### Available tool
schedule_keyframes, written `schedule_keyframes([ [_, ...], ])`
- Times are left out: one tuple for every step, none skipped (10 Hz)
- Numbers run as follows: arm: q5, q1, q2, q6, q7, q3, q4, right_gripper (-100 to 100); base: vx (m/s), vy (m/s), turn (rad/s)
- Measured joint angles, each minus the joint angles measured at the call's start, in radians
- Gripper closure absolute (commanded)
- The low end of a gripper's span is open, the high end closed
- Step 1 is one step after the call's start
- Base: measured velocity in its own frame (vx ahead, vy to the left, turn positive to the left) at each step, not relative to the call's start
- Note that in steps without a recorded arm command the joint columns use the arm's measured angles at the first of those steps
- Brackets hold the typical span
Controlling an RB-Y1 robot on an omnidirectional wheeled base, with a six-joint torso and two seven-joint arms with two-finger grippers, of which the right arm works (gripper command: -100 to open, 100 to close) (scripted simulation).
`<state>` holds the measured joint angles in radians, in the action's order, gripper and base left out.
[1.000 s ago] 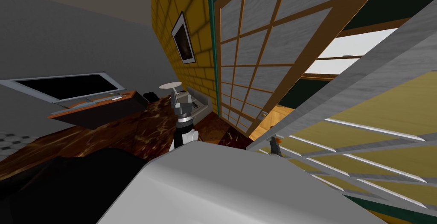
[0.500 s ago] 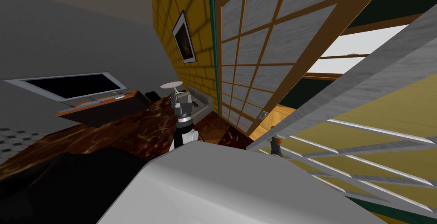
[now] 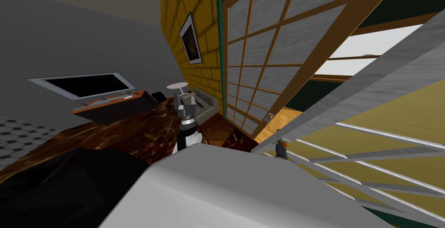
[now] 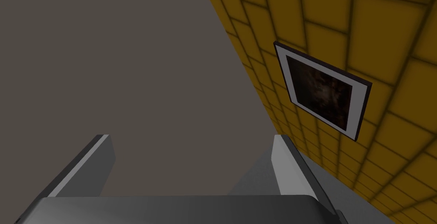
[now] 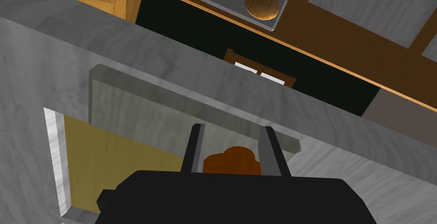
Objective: Pull the door open
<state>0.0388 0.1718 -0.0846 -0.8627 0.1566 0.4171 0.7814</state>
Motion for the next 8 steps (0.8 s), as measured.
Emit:
schedule_keyframes([
  [0.002,0.017,0.004,0.016,-0.017,-0.007,0.032,100,-0.008,0.008,-0.018],
  [0.002,0.027,0.008,0.030,-0.023,-0.010,0.052,100,0.006,0.001,-0.019],
  [0.002,0.028,0.013,0.036,-0.020,-0.009,0.058,100,0.006,0.003,-0.012],
  [0.001,0.020,0.017,0.036,-0.012,-0.006,0.051,100,-0.001,0.019,0.034],
  [0.001,0.028,0.010,0.033,-0.018,-0.008,0.053,100,0.002,0.010,-0.015],
  [-0.001,0.008,-0.001,0.015,-0.022,-0.004,0.014,100,-0.006,-0.016,0.054],
  [-0.005,0.025,0.004,0.023,-0.041,-0.010,0.040,100,-0.043,-0.024,0.094],
  [-0.012,0.026,0.006,0.026,-0.067,-0.015,0.048,100,-0.047,-0.020,0.061],
])
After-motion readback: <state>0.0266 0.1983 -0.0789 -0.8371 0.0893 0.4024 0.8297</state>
